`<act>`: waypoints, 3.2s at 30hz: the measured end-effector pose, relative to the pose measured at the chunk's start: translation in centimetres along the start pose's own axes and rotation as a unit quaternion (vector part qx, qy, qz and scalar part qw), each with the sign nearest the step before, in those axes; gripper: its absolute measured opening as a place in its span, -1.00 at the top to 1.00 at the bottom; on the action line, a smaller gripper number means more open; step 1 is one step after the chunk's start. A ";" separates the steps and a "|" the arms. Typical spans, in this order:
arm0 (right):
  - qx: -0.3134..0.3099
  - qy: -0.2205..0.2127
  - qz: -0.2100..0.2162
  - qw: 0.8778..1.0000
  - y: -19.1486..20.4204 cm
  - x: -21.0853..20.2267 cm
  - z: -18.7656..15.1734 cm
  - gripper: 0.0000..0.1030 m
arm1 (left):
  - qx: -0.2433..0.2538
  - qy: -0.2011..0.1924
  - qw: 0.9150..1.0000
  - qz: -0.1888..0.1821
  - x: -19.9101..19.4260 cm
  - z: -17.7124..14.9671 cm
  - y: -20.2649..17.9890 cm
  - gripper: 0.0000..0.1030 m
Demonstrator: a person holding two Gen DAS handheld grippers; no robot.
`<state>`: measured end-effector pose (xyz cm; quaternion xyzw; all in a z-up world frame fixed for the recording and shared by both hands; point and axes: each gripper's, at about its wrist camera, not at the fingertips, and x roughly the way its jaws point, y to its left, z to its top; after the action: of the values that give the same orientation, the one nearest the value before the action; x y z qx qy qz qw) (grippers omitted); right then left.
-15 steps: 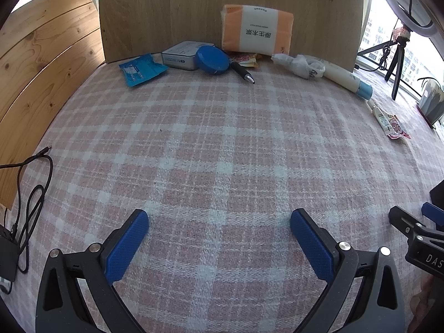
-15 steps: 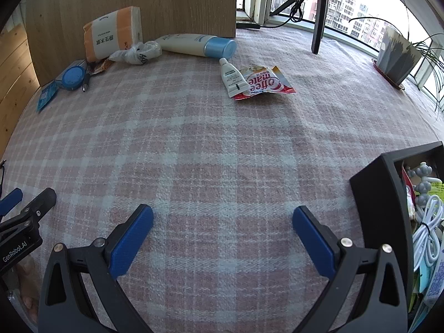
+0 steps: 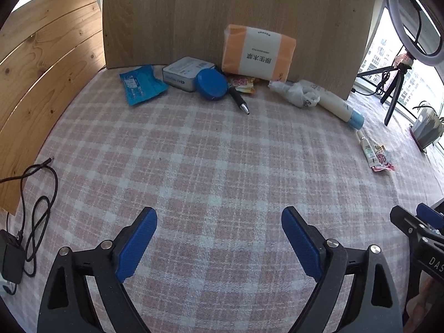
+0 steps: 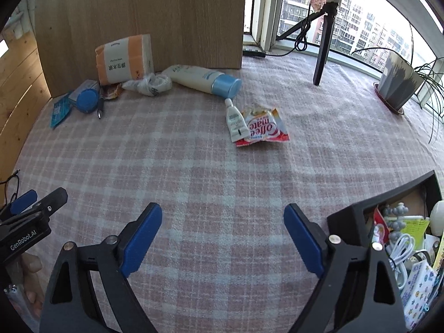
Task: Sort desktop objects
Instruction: 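Move both tools toward the orange-and-white tissue pack by the board, then close both grippers on the tissue pack and lift it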
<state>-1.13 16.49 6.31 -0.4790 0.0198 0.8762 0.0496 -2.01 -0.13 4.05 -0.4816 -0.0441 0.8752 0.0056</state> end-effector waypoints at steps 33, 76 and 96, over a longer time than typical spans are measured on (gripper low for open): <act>0.002 -0.018 0.125 0.992 7.3 5.6 20.2 -0.37 | -0.012 -0.009 0.999 -0.044 5.5 18.8 1.5 -0.78; 0.046 0.075 0.201 0.976 9.9 8.3 16.3 0.39 | -0.060 0.030 0.994 -0.091 4.3 17.7 5.6 -0.60; 0.065 0.142 0.214 0.964 11.1 13.2 18.2 0.39 | -0.063 0.088 0.991 -0.076 8.2 20.2 5.3 -0.32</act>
<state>-24.61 7.80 4.89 -0.5788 0.1851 0.7864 -0.1112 -23.32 -6.44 7.45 -0.5512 -0.1353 0.8220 0.0460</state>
